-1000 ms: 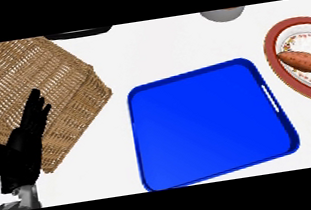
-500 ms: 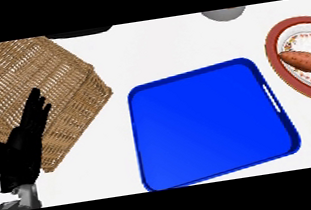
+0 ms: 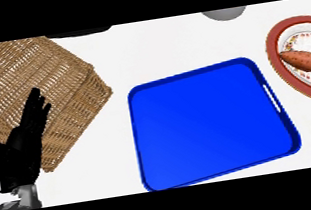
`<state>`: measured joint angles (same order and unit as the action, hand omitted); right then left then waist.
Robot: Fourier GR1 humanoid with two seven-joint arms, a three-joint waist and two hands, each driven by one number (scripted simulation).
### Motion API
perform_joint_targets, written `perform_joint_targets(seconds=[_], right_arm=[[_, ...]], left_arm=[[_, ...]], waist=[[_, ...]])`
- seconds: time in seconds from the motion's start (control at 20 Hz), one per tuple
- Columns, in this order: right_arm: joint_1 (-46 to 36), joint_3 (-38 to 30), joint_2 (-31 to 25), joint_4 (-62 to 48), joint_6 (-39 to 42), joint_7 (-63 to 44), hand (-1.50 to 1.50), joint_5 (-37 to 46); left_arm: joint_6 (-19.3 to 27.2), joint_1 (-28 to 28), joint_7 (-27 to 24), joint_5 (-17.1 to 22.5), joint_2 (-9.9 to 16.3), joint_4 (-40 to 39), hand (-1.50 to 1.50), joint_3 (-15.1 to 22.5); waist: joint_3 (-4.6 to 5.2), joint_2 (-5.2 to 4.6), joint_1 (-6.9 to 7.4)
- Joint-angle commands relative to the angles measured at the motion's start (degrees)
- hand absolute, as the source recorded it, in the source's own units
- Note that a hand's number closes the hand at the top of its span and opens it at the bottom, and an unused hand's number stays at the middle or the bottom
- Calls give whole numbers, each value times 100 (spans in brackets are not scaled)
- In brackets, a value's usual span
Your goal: Pick the sweet potato from the tray and place it in the plate
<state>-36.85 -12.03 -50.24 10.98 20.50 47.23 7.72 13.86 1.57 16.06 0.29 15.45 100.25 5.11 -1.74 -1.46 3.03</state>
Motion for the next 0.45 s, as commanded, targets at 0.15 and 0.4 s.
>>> perform_joint_targets(seconds=[0.15,0.4], right_arm=[[-31,-160,-220,-204,205,179,-150,-103],[196,-32,-221,-205,139,410,-150,46]], left_arm=[[-225,-196,215,153,-215,-404,0,276],[-189,-83,211,80,-221,-464,0,211]], waist=[[99,-119,58],[93,-132,-13]])
